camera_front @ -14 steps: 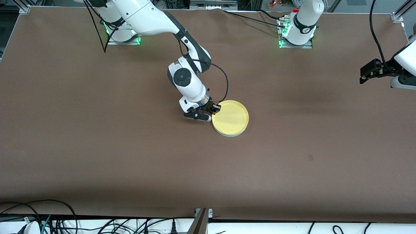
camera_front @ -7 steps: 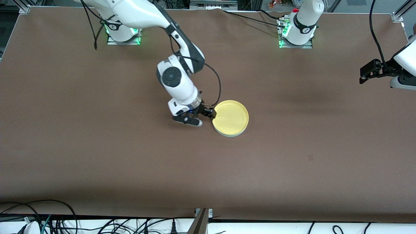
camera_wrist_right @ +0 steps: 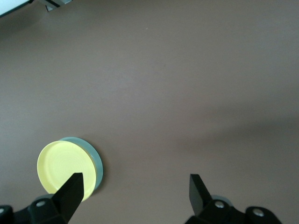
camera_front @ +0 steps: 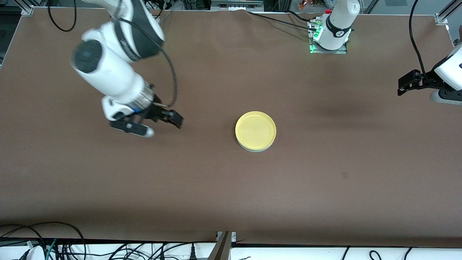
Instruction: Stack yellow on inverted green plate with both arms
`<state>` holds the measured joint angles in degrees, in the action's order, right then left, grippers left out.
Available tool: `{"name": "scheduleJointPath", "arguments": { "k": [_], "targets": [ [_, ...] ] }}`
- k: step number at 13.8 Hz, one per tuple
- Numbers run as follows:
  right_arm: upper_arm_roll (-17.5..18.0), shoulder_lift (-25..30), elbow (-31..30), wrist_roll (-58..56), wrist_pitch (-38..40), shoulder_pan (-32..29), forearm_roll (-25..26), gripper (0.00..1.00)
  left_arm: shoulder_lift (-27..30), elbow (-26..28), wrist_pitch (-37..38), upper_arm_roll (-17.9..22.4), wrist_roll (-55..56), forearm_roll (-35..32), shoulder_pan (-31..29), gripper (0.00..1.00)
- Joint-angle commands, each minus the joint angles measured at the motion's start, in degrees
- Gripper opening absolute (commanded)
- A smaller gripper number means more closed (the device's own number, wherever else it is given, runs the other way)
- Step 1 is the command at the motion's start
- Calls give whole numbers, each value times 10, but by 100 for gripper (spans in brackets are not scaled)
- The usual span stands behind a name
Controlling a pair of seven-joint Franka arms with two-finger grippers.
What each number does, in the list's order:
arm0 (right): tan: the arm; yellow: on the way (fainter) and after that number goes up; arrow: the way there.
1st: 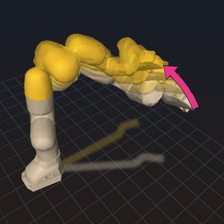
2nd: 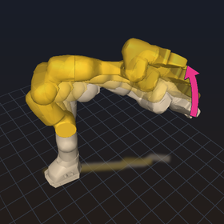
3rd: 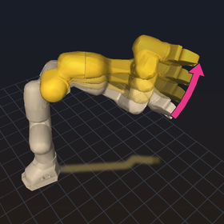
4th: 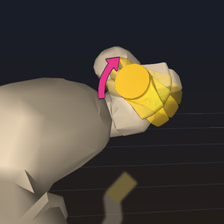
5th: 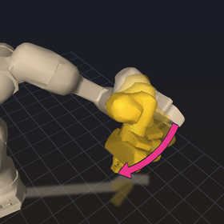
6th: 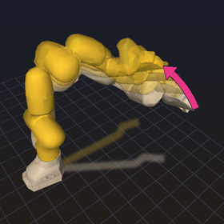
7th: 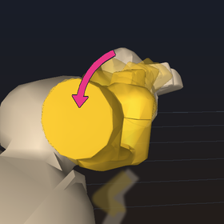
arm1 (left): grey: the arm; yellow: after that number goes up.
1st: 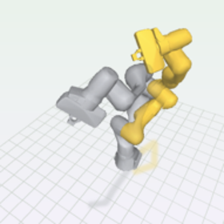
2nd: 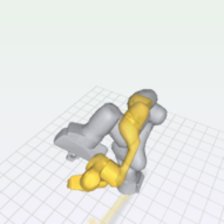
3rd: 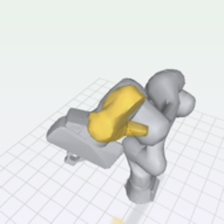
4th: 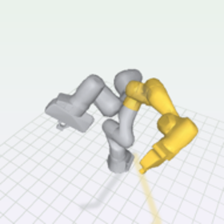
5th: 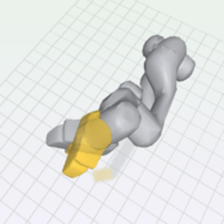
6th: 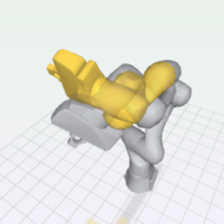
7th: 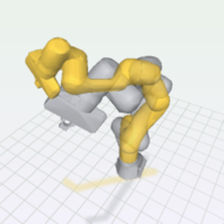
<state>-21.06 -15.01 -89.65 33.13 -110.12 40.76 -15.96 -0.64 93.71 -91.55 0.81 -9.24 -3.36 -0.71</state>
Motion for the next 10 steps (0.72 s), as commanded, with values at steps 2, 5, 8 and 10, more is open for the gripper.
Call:
{"name": "scheduleJointPath", "arguments": {
  "k": [2, 5, 8, 10],
  "targets": [
    [-62, 88, -26, -92, 97, 5, 3, 100, 2, 8, 1, -3, -7, -14, -6, 100],
    [-37, 109, -24, -146, 149, -65, 31, 100, -1, 9, 21, -2, -8, -14, -11, 100],
    [93, 129, -25, -212, 163, -213, 76, 100, -9, 5, 21, -11, -7, -6, -9, 100],
    [187, 139, -26, -224, 165, -309, 88, 100, -8, 8, 23, -26, -7, -1, -7, 100]
  ]
}}
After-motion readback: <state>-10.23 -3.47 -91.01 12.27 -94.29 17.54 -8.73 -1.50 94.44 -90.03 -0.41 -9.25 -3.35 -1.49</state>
